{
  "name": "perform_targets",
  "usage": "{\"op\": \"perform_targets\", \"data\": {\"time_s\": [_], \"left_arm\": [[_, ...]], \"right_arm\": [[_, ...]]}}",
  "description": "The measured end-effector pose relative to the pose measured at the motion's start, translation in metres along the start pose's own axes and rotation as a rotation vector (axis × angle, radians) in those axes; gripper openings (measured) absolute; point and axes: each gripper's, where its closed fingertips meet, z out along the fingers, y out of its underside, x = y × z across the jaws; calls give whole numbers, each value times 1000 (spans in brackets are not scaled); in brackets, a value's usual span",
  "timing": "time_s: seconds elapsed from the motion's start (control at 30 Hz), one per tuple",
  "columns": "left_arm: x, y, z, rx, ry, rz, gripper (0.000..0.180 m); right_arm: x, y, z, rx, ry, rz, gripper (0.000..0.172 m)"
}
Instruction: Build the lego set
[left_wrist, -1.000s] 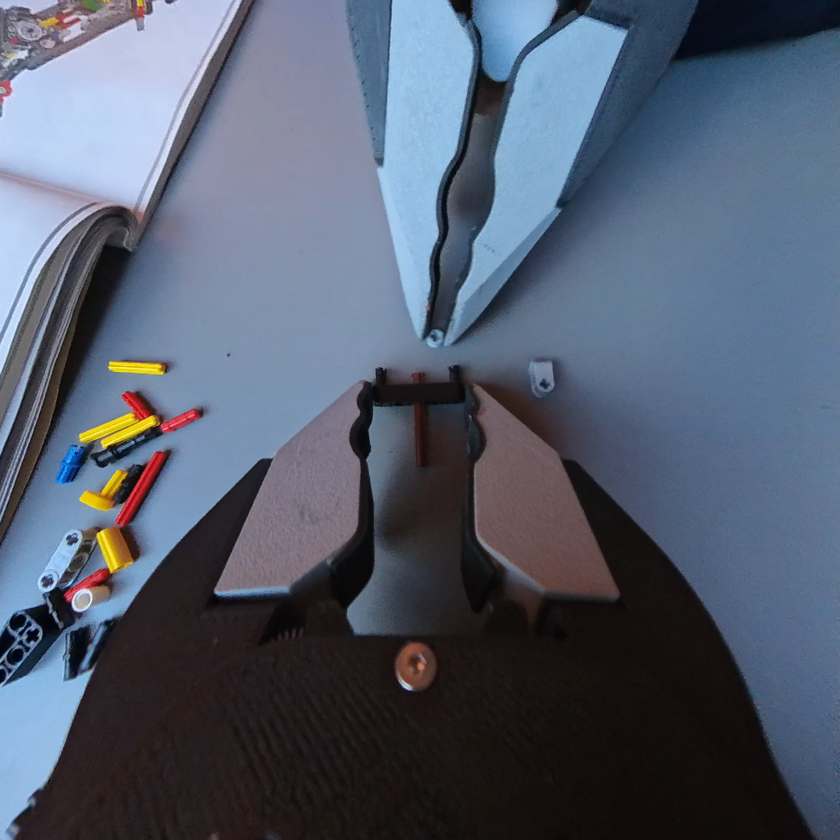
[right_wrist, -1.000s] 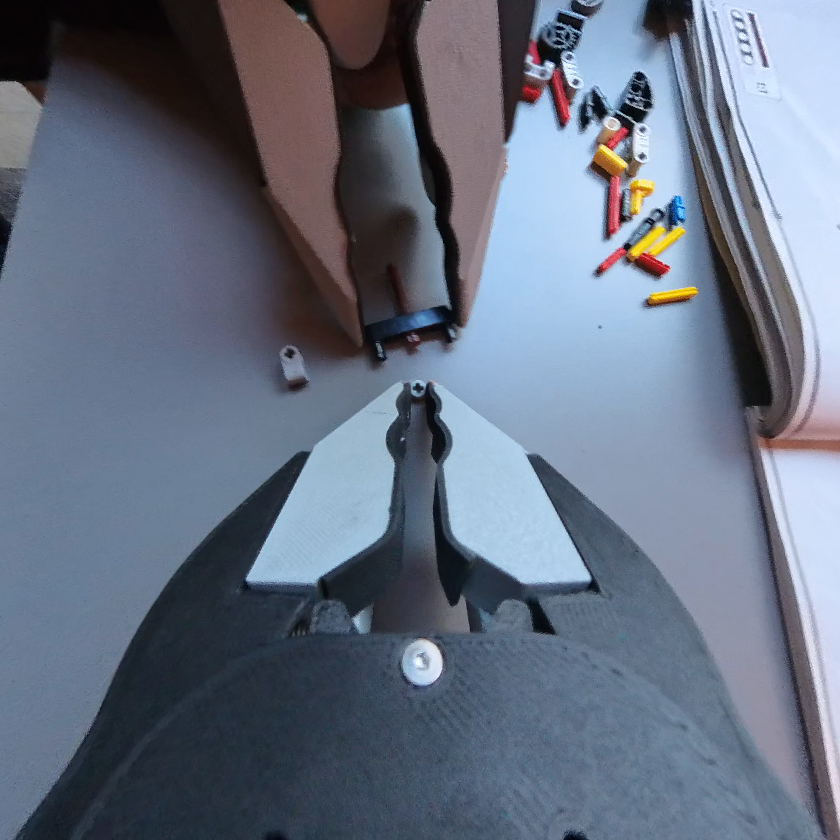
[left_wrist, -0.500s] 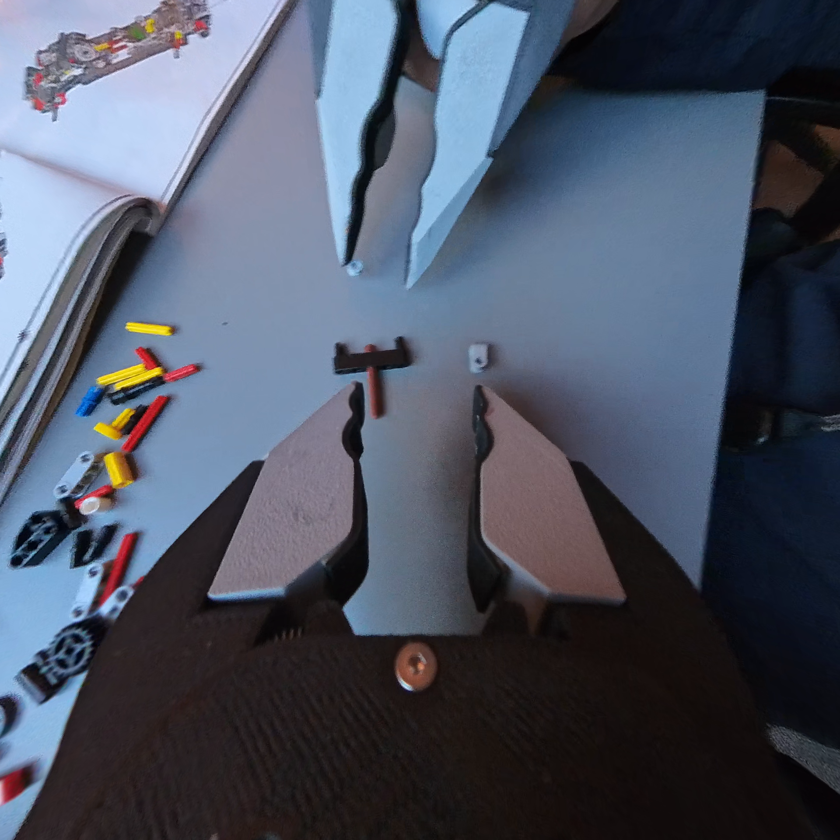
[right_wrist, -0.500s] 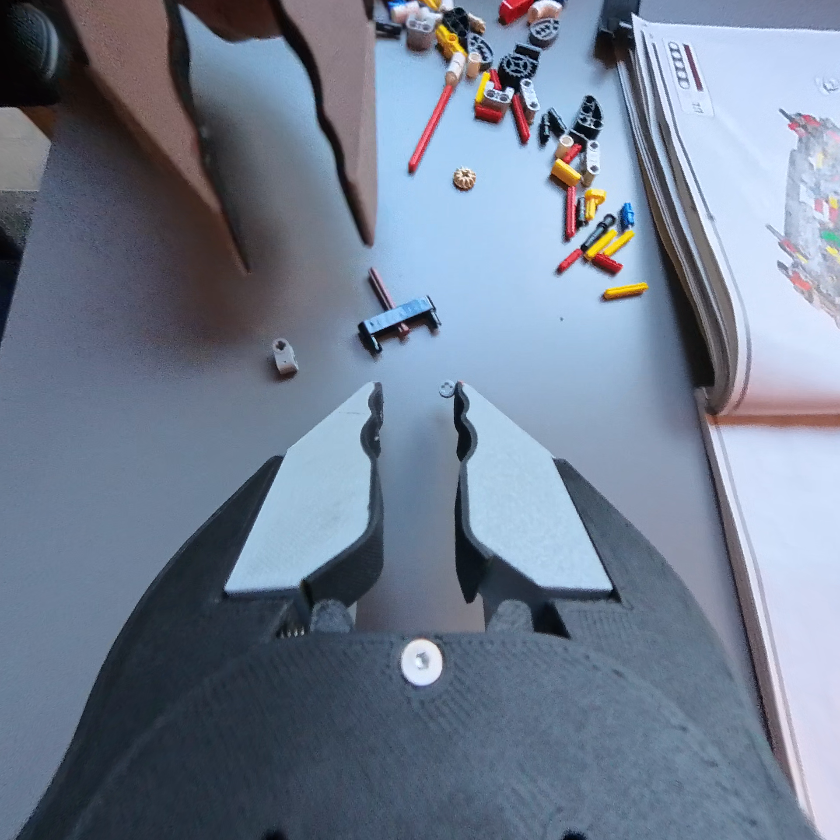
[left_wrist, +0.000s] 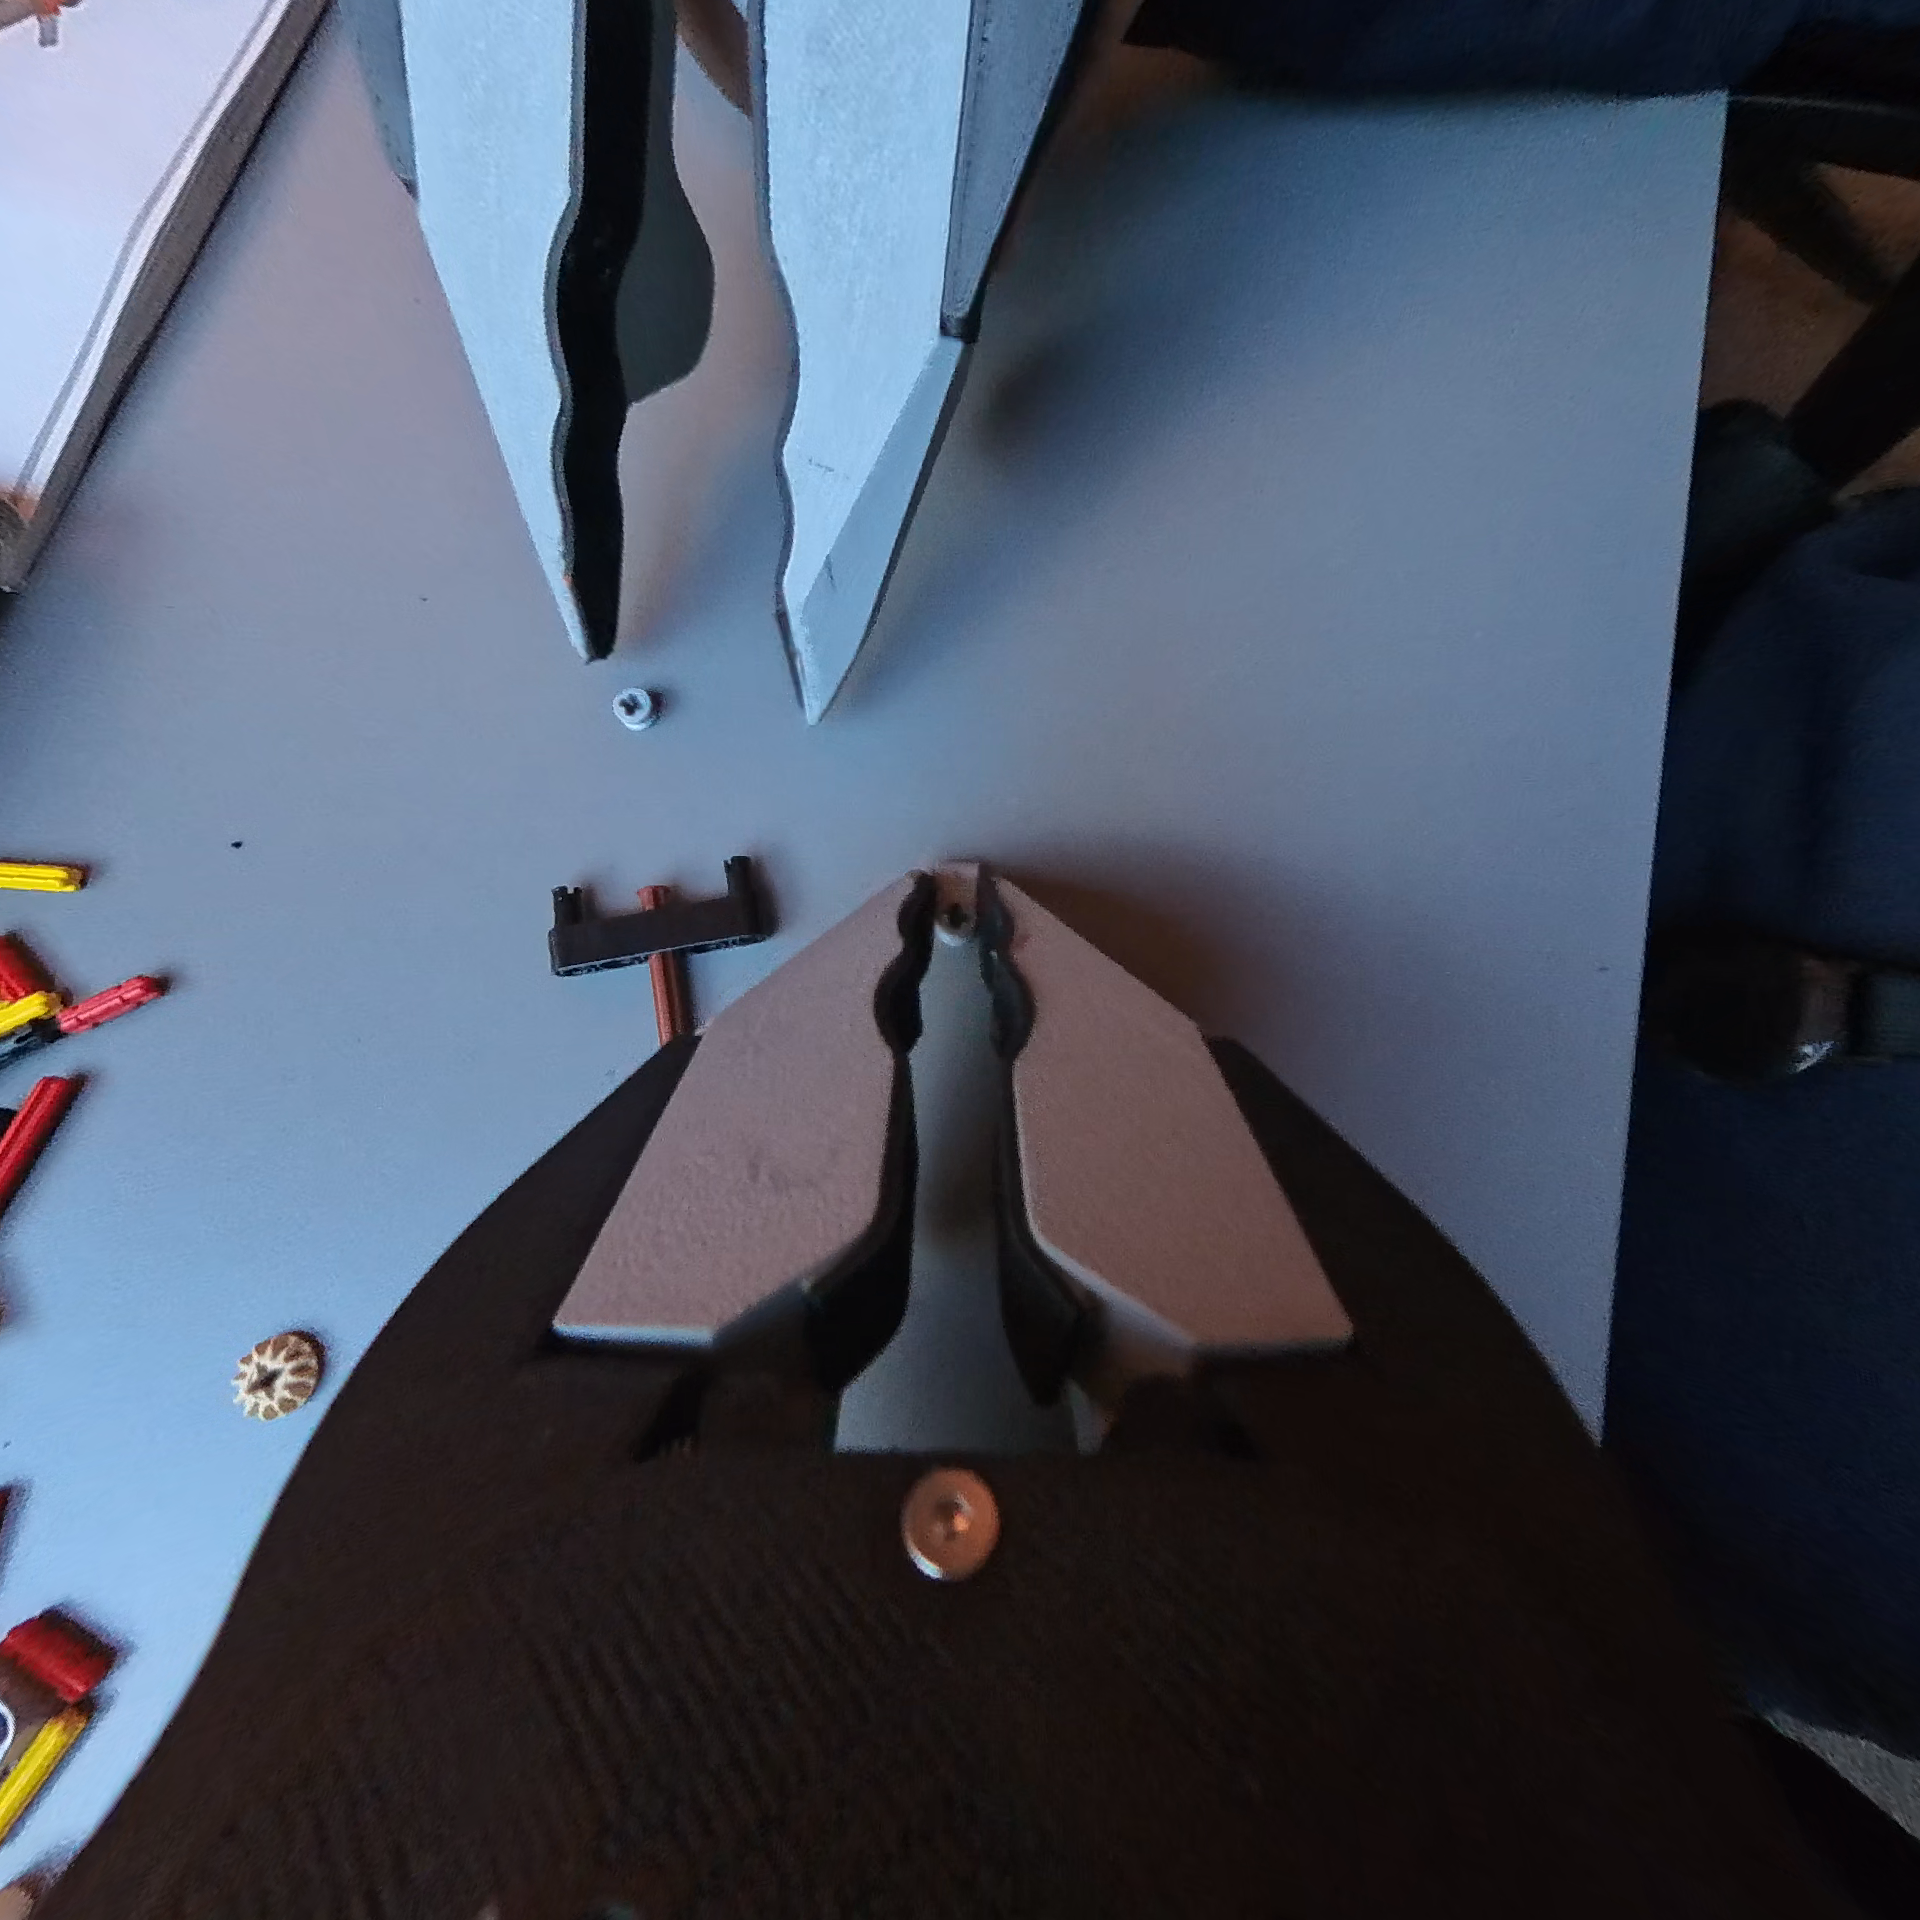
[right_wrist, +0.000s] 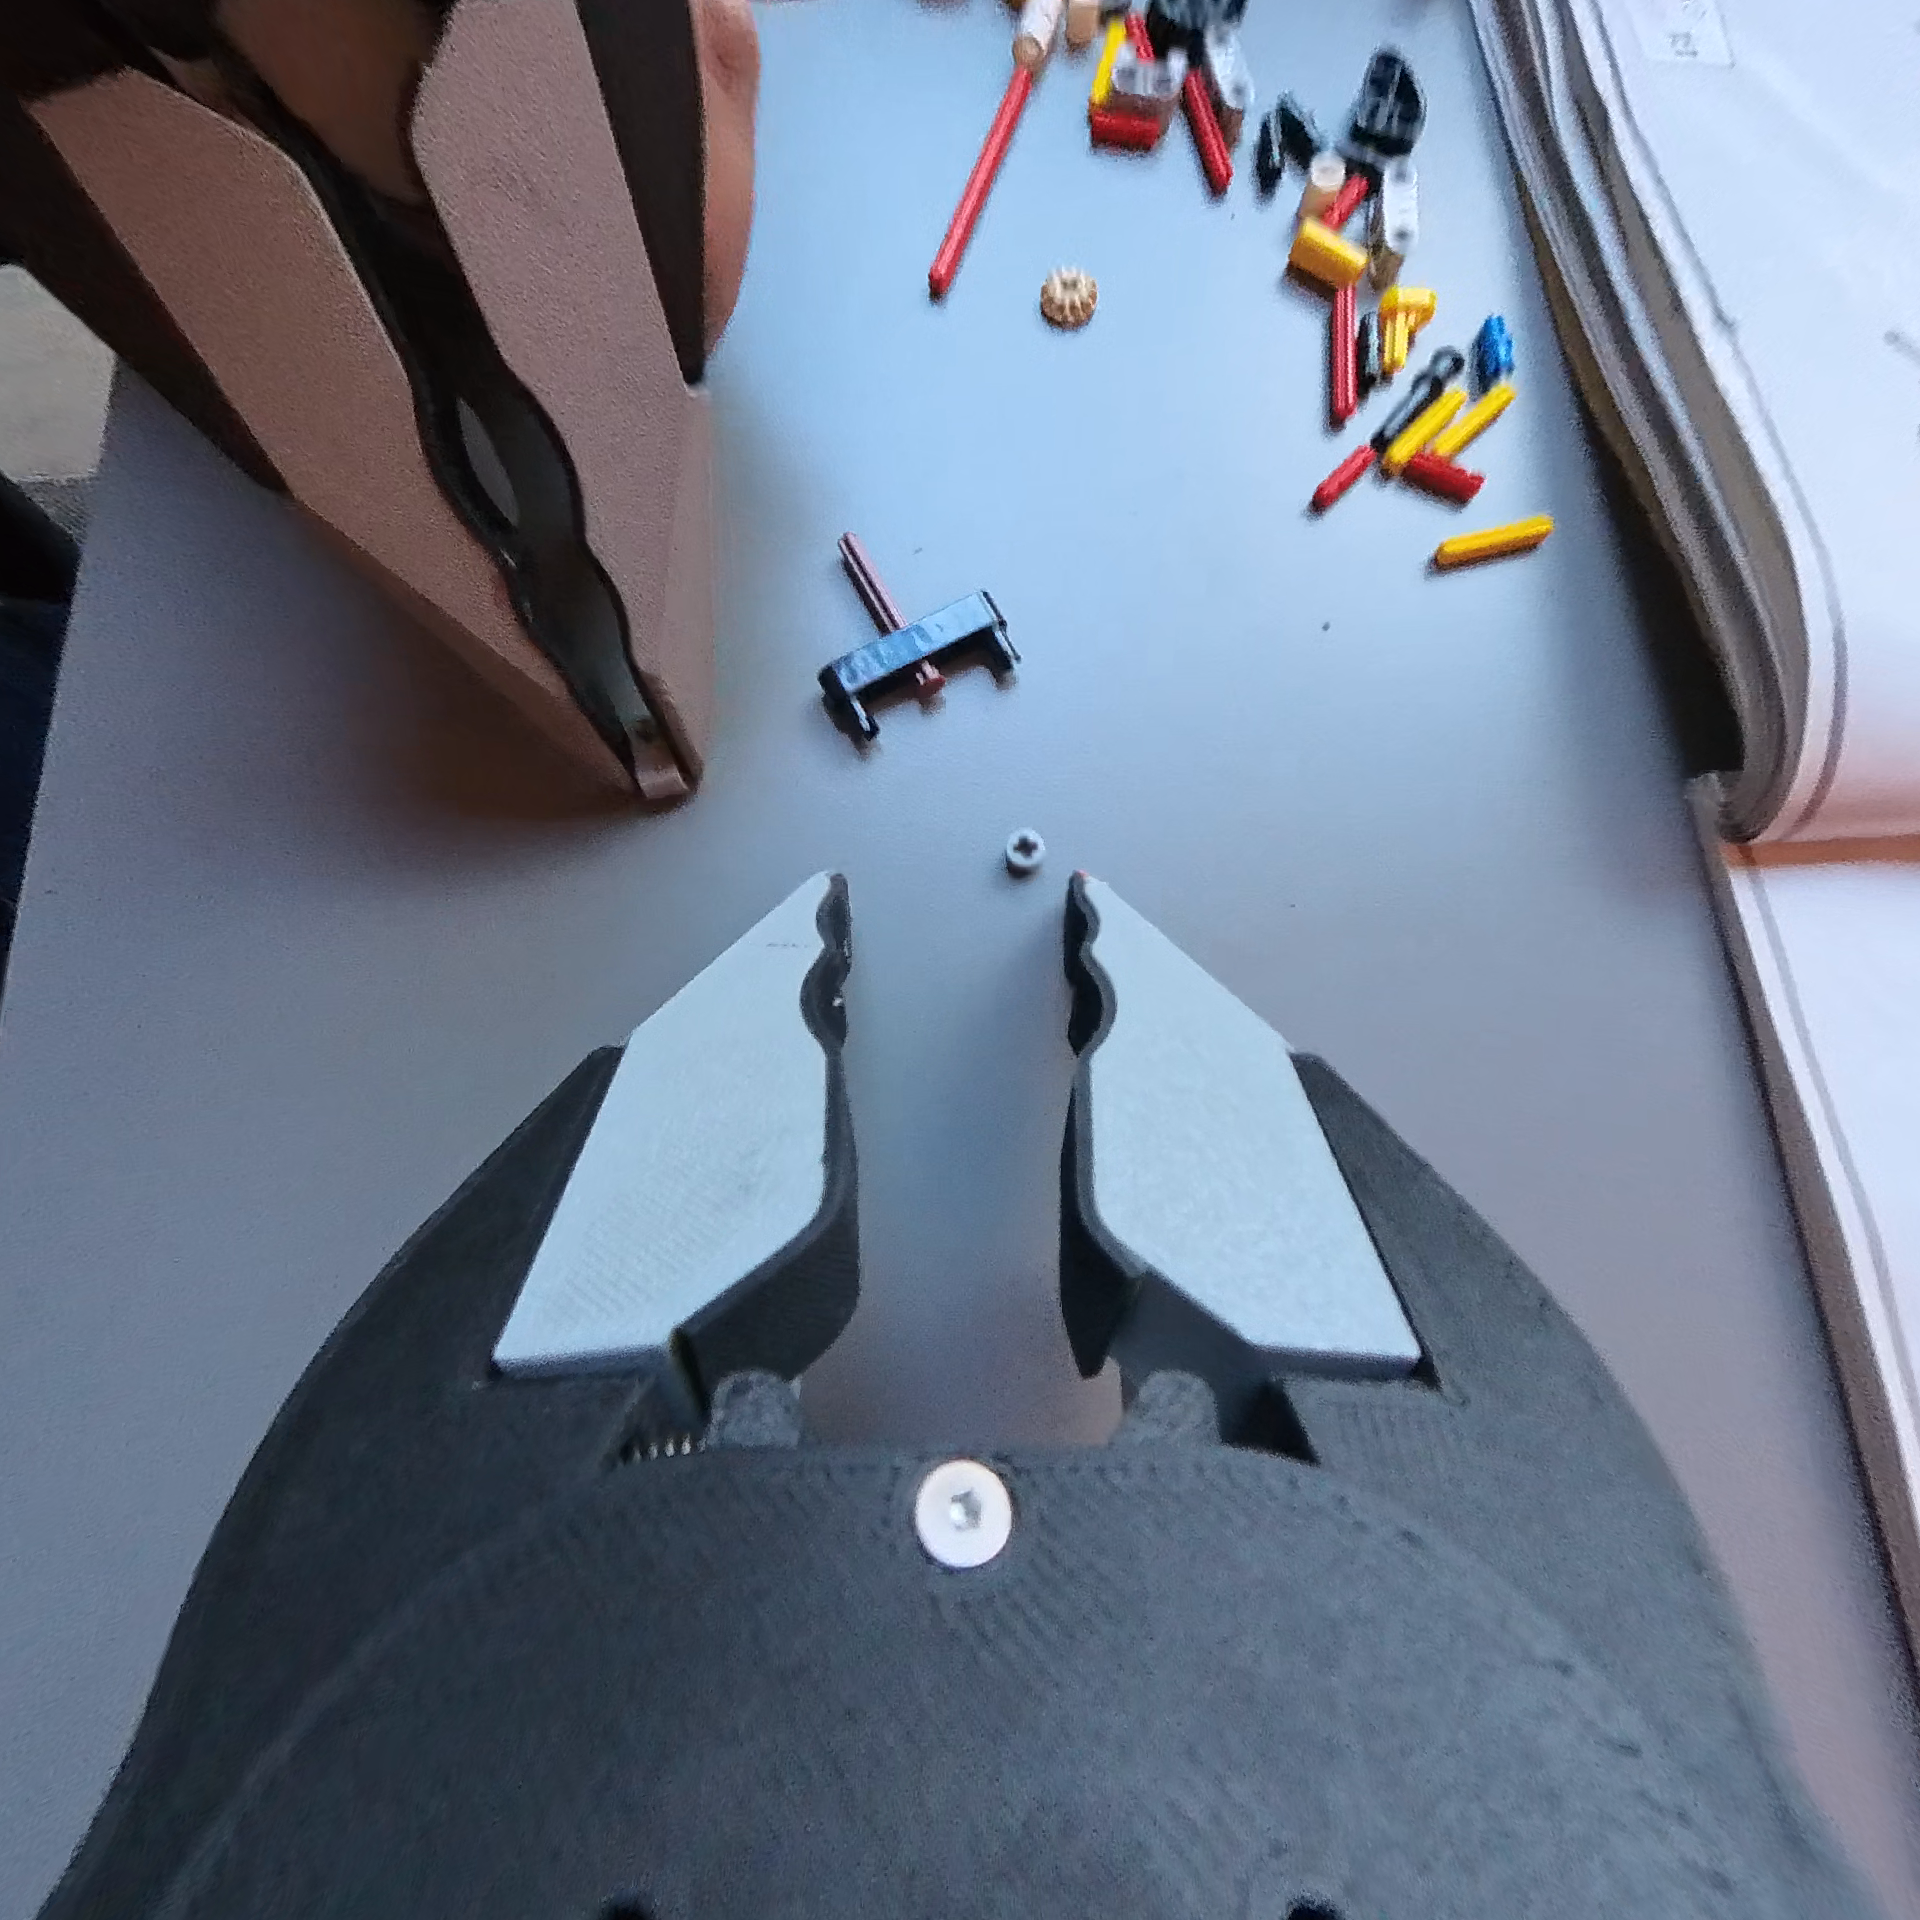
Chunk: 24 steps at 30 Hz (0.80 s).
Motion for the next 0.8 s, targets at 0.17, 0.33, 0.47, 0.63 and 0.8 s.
{"op": "perform_targets", "data": {"time_s": [0.17, 0.33, 0.47, 0.63, 0.8], "left_arm": [[-7, 3, -4, 34, -58, 11, 6], [-10, -8, -17, 142, -97, 10, 5], [-2, -19, -28, 256, 10, -149, 6], [8, -28, -39, 385, 283, -528, 5], [16, -35, -50, 477, 511, -735, 6]], "right_arm": [[-2, -12, -9, 68, 20, -26, 38], [-38, -30, -10, 170, -58, -143, 23], [-55, -43, -9, 209, 14, -296, 19], [-68, -53, -12, 211, 110, -468, 12], [-73, -56, -15, 212, 173, -565, 3]]}}
